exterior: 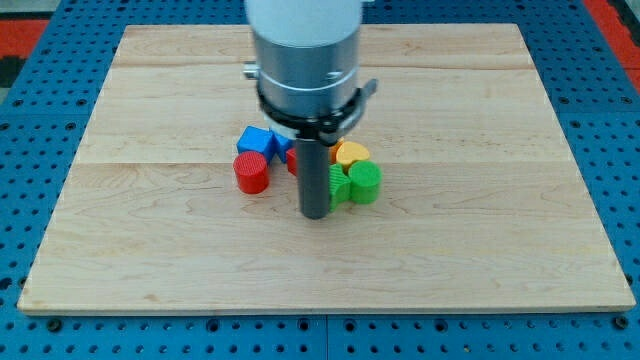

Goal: Move the blue triangle horizontally left to the green star

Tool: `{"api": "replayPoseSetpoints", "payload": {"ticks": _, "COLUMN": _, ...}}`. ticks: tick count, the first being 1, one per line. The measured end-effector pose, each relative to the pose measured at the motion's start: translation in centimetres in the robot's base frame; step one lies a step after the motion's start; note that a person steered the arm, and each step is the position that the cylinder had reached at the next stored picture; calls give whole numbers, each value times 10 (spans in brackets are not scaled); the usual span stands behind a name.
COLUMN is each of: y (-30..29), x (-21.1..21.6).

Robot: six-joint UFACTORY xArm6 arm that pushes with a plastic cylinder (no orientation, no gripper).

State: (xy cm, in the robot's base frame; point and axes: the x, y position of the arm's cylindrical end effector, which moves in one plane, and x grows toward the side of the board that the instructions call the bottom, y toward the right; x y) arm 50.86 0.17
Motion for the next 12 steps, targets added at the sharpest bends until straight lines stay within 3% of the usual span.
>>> {"api": "replayPoseSetpoints", "payload": {"ticks": 3, "y": 38, "x": -45}}
{"api": "replayPoseSetpoints", "payload": {"ticks": 4, "y": 40, "x": -39}}
{"api": "replayPoseSetpoints", "payload": {"ticks": 9, "y": -53, "x": -69}}
{"api": "replayPoseSetpoints", "payload": {"ticks": 12, "y": -58, "x": -88}}
